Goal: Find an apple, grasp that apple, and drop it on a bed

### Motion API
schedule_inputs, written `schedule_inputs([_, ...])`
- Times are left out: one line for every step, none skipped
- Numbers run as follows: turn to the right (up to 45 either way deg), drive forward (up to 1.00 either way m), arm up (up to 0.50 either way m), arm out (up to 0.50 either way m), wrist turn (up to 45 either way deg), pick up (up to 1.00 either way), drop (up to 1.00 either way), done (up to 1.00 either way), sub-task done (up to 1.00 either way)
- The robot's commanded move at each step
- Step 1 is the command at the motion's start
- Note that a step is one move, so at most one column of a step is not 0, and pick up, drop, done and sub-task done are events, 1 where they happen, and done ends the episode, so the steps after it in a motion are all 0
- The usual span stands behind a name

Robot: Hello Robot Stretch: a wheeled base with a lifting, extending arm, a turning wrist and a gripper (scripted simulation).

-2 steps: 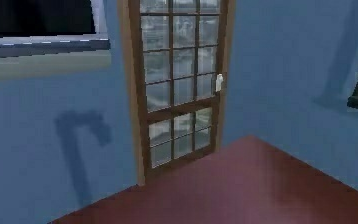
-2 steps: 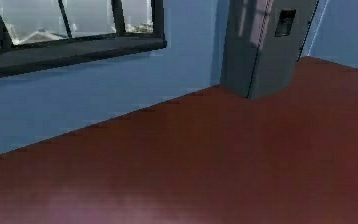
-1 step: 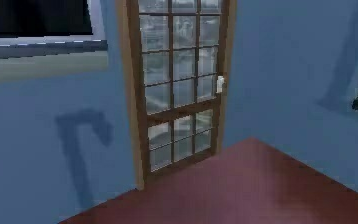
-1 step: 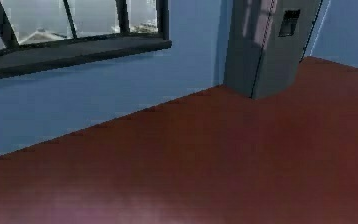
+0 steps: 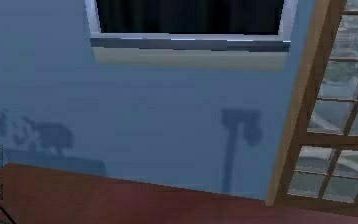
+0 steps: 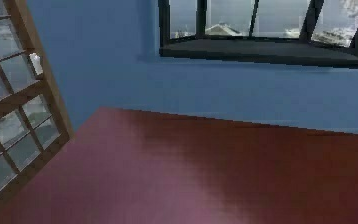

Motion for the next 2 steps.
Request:
schedule_inputs([-15.0,0.00,0.00,0.00,0.0,0.00,0.00,0.00,0.00])
schedule_inputs([0.0,0.35,0.00,0.00,0.0,0.00,0.00,0.00,0.00])
